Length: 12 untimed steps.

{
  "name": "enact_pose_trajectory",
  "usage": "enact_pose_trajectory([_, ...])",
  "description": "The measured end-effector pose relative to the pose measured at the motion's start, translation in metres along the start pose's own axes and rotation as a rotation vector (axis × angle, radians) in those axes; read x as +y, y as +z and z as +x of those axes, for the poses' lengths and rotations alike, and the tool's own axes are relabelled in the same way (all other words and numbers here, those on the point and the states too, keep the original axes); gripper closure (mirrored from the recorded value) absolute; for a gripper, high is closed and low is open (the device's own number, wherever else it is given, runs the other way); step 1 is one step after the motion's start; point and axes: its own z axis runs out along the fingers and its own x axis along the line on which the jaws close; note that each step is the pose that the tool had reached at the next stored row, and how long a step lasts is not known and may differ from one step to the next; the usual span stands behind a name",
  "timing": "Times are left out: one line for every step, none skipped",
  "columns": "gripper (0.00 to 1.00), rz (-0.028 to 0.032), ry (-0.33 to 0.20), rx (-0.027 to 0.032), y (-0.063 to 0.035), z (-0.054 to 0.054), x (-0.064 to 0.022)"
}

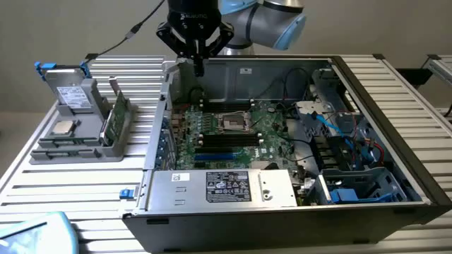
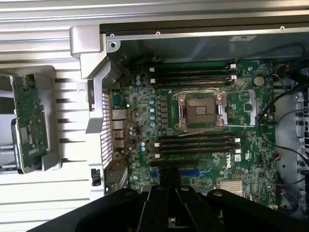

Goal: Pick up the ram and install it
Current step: 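Reach for the ram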

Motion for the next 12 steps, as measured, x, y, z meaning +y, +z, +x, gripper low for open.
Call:
enact_pose_trajectory([0.89,0.0,0.0,0.0,0.0,0.0,0.0])
enact_pose_trajectory([0.89,0.0,0.0,0.0,0.0,0.0,0.0])
enact_pose_trajectory([0.89,0.0,0.0,0.0,0.0,0.0,0.0])
enact_pose_trajectory([0.89,0.0,0.0,0.0001,0.0,0.0,0.0])
enact_pose_trajectory([0.89,0.0,0.0,0.0,0.0,0.0,0.0])
enact_pose_trajectory([0.89,0.0,0.0,0.0,0.0,0.0,0.0])
enact_pose_trajectory([0.89,0.0,0.0,0.0001,0.0,0.0,0.0])
enact_pose_trajectory([0.89,0.0,0.0,0.0,0.0,0.0,0.0])
enact_pose_trajectory([0.89,0.0,0.0,0.0,0.0,0.0,0.0])
enact_pose_trajectory([0.89,0.0,0.0,0.0,0.0,0.0,0.0])
enact_pose_trajectory([0.89,0.0002,0.0,0.0001,-0.0001,0.0007,0.0])
enact_pose_trajectory([0.89,0.0003,0.0,0.0004,-0.0003,0.0039,-0.0002])
